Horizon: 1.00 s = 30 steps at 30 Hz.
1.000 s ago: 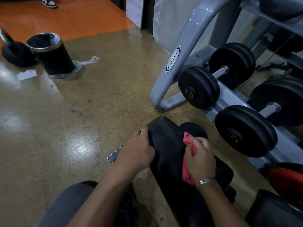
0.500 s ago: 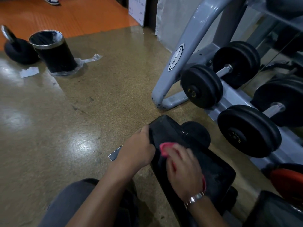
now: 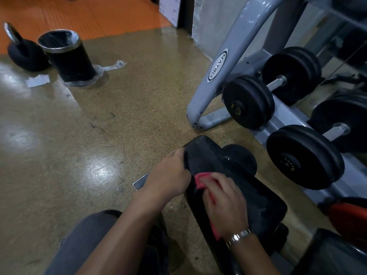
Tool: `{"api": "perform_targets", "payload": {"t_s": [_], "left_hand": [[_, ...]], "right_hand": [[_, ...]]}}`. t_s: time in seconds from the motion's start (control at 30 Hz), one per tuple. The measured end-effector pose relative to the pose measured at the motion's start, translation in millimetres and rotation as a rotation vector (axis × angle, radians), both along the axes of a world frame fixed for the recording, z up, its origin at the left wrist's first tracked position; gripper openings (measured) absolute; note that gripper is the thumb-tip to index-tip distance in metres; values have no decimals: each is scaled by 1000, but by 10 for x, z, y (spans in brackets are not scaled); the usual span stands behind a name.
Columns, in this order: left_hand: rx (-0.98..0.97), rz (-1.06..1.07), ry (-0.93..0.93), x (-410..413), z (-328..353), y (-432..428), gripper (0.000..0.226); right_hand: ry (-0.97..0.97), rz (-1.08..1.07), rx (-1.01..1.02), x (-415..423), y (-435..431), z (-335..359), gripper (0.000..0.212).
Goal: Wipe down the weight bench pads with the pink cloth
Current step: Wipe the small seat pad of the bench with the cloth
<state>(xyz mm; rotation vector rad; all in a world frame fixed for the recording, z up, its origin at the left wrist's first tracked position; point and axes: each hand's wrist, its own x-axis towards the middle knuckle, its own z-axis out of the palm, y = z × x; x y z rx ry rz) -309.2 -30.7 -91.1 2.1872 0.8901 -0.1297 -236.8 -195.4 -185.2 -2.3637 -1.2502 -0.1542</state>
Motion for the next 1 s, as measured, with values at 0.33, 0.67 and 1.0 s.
{"api": "perform_targets", "payload": {"t_s": [0.33,0.67,1.0], "left_hand": [[-56,26,-5,-4,-8,23,56],[-85,105,-37,-11,-22,37,62],[-101,177,-69,-16,-27,54,73]], "right_hand": [[17,-45,13,-1,246,42,36],[67,-114,-29,-108,526,103,43],[21,-146,25,-85,795,83,32]]}}
